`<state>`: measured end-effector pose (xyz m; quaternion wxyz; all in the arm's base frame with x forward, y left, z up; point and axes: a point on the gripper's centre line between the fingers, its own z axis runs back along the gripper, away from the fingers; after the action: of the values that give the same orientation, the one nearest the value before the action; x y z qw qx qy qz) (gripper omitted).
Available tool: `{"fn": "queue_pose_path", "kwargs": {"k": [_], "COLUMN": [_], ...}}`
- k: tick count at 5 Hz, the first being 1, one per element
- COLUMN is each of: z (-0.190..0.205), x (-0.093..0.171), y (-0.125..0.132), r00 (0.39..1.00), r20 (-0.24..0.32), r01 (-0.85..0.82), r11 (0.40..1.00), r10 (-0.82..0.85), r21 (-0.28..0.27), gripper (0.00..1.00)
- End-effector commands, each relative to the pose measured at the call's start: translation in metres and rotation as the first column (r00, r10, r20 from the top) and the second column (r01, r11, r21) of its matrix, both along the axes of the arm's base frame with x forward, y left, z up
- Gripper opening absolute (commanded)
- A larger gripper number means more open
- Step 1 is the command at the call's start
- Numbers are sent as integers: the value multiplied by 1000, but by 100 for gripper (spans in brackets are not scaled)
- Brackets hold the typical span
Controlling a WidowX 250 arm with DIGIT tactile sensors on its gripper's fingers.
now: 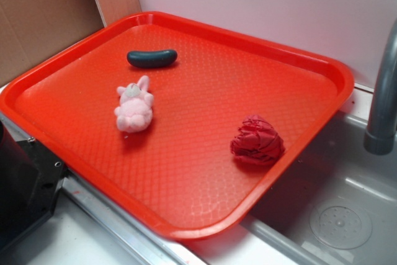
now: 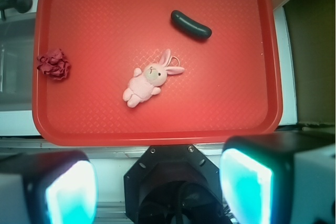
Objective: Grab the pink bunny.
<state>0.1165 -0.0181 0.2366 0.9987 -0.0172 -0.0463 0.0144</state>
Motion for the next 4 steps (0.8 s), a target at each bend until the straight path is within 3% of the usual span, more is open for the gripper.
{"fn": "queue_pose_path", "kwargs": {"k": [1, 2, 4], "z": [0, -5, -28], "x": [0, 4, 13], "y": [0, 1, 3], "r00": [1000, 992, 876], "r20": [0, 5, 39], "r01": [0, -127, -475], "r11": [1000, 991, 874], "r10": [0, 128, 481], "r21": [0, -43, -101], "gripper": [100, 100, 100]}}
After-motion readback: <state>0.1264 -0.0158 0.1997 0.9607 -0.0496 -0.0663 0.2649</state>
